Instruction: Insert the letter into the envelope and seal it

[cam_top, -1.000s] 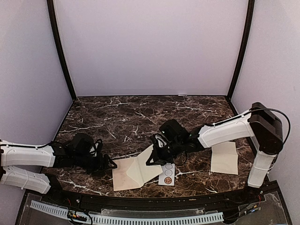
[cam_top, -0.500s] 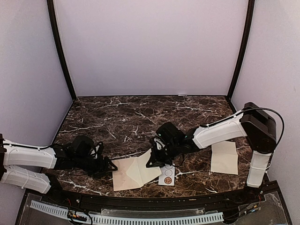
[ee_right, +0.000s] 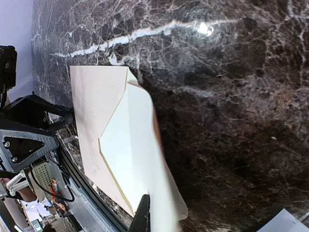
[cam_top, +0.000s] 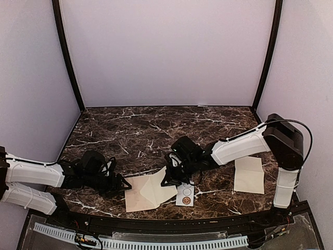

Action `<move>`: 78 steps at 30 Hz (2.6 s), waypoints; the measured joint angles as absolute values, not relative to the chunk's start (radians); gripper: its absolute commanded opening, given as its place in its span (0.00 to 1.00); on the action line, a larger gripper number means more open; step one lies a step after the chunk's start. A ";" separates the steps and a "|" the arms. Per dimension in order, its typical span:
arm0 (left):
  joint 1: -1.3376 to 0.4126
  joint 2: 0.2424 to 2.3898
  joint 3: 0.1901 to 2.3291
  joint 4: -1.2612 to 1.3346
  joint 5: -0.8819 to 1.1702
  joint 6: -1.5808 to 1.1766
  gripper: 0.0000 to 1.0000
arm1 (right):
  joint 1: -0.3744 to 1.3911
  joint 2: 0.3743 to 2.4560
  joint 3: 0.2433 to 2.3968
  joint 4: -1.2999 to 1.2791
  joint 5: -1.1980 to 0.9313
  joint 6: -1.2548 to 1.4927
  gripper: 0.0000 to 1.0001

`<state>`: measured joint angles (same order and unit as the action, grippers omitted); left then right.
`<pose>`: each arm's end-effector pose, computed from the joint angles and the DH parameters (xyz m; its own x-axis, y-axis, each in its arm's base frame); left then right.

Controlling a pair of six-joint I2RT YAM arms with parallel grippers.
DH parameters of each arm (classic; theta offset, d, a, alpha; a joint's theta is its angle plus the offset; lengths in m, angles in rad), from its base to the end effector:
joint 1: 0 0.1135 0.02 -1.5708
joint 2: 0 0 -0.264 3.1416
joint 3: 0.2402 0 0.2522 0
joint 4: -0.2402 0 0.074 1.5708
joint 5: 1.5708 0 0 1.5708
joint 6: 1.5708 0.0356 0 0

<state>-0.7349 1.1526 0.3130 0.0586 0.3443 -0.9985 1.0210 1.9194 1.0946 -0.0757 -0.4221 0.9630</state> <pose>0.1384 -0.1413 0.1368 -0.9630 -0.1963 -0.1849 -0.0009 0.6880 -0.7257 0.1896 0.3373 0.1390 -0.9815 -0.1684 -0.0912 -0.1840 0.6968 0.6933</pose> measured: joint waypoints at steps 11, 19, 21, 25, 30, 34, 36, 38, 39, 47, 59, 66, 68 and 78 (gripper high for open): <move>-0.735 1.153 0.305 0.075 0.346 -0.999 0.56 | 1.027 1.953 1.114 -0.076 -0.426 0.962 0.00; -0.735 1.154 0.299 0.092 0.348 -0.999 0.56 | 1.030 1.955 1.116 -0.075 -0.428 0.959 0.00; -0.735 1.158 0.297 0.100 0.350 -0.999 0.56 | 1.030 1.955 1.116 -0.075 -0.430 0.958 0.00; -0.735 1.162 0.289 0.125 0.355 -0.999 0.56 | 1.036 1.957 1.116 -0.074 -0.430 0.955 0.00; -0.735 1.162 0.284 0.136 0.358 -1.000 0.55 | 1.041 1.967 1.116 -0.068 -0.432 0.952 0.00; -0.735 1.162 0.279 0.144 0.359 -1.001 0.55 | 1.045 1.971 1.116 -0.064 -0.433 0.952 0.00; -0.735 1.162 0.279 0.145 0.359 -1.002 0.55 | 1.048 1.971 1.116 -0.060 -0.433 0.952 0.00; -0.735 1.161 0.278 0.145 0.358 -1.003 0.55 | 1.051 1.971 1.116 -0.055 -0.433 0.952 0.00; -0.735 1.161 0.278 0.145 0.358 -1.003 0.55 | 1.051 1.971 1.116 -0.052 -0.433 0.952 0.00; -0.735 1.157 0.273 0.150 0.359 -1.007 0.54 | 1.053 1.971 1.116 -0.021 -0.434 0.966 0.00; -0.735 1.156 0.260 0.176 0.371 -1.019 0.53 | 1.068 2.019 1.126 0.044 -0.458 0.990 0.00; -0.735 1.168 0.254 0.205 0.385 -1.032 0.52 | 1.076 2.045 1.153 0.064 -0.471 0.997 0.00; -0.735 1.171 0.252 0.213 0.388 -1.035 0.52 | 1.077 2.050 1.159 0.068 -0.473 1.001 0.00; -0.735 1.200 0.252 0.253 0.409 -1.042 0.52 | 1.083 2.075 1.192 0.080 -0.477 1.005 0.00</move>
<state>-0.7349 1.1999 0.2516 0.2535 0.4088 -1.0424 1.0832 2.0747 1.1923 0.0795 -0.4770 1.0046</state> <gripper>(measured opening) 0.520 0.003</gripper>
